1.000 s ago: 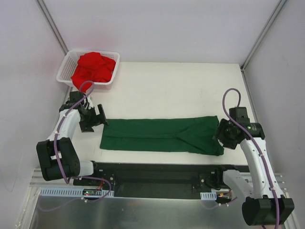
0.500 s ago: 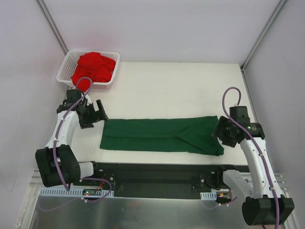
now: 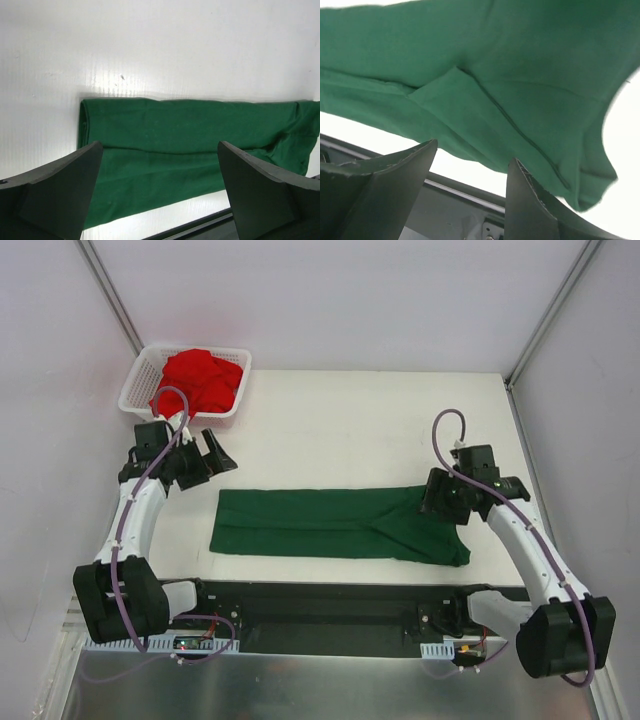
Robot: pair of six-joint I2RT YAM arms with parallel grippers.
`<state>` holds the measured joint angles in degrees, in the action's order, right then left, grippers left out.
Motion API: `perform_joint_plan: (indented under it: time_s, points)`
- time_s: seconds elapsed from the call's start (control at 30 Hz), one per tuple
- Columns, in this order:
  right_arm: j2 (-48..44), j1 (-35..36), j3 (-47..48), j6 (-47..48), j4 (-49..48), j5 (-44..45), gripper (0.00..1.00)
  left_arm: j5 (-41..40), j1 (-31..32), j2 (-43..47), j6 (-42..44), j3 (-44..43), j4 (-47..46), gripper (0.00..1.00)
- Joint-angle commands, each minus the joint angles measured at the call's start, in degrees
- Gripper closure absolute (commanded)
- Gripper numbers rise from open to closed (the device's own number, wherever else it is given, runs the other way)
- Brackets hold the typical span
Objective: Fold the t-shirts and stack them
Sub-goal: Fold the other side of the tshirt into a rectangle
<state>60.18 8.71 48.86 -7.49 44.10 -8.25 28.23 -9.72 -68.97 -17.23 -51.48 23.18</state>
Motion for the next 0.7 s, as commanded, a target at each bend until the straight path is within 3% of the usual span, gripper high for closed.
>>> perform_joint_plan:
  time_s: [0.0,0.3,0.67]
  points:
    - [2.83,2.62,2.9,2.65,-5.68,-3.79,0.36,3.84,0.31,3.39,-2.89,1.3,-5.59,0.01]
    - [12.48,8.85,5.01,5.02,-11.22,-6.16,0.36,7.1,0.31,3.76,-7.2,2.09,-11.57,0.01]
    - [27.43,18.44,15.28,6.87,-13.95,-6.87,0.37,8.69,0.31,1.03,-8.96,3.76,-16.5,0.01]
